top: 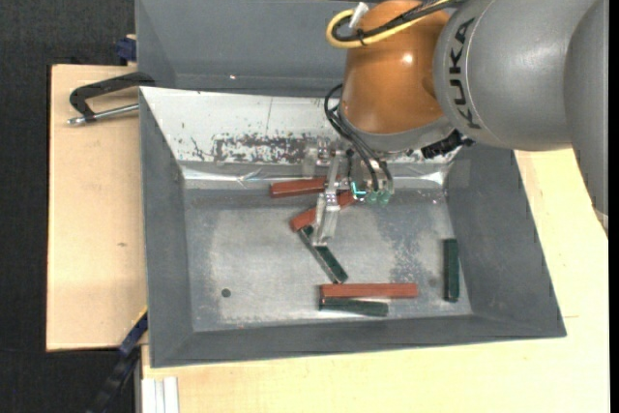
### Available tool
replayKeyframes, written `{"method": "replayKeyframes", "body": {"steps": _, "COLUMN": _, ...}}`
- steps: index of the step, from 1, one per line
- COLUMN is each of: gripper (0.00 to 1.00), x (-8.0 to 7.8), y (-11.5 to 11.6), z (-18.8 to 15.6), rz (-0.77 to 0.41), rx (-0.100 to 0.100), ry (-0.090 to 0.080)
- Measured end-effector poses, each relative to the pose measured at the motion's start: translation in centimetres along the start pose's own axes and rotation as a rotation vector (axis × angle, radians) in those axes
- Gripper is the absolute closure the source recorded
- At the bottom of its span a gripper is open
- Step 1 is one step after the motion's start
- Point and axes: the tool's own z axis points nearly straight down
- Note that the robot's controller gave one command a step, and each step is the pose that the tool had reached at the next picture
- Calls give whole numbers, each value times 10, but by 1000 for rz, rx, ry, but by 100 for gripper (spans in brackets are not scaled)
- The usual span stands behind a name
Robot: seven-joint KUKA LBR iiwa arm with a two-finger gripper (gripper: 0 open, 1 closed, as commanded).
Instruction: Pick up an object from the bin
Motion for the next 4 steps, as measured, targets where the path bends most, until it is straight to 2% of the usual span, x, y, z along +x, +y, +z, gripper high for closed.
{"method": "replayKeyframes", "body": {"steps": 1, "gripper": 0, "x": -2, "y": 0, "z": -5, "rz": 1, "rx": -1, "ry": -9}}
{"method": "replayKeyframes", "body": {"steps": 2, "gripper": 0, "x": -2, "y": -1, "z": -3, "rz": -4, "rx": -1, "ry": -10}}
{"method": "replayKeyframes", "body": {"steps": 3, "gripper": 0, "x": 3, "y": -10, "z": -4, "rz": -67, "rx": 1, "ry": 1}}
{"method": "replayKeyframes", "body": {"steps": 4, "gripper": 0, "x": -5, "y": -39, "z": 18, "rz": -241, "rx": 1, "ry": -21}}
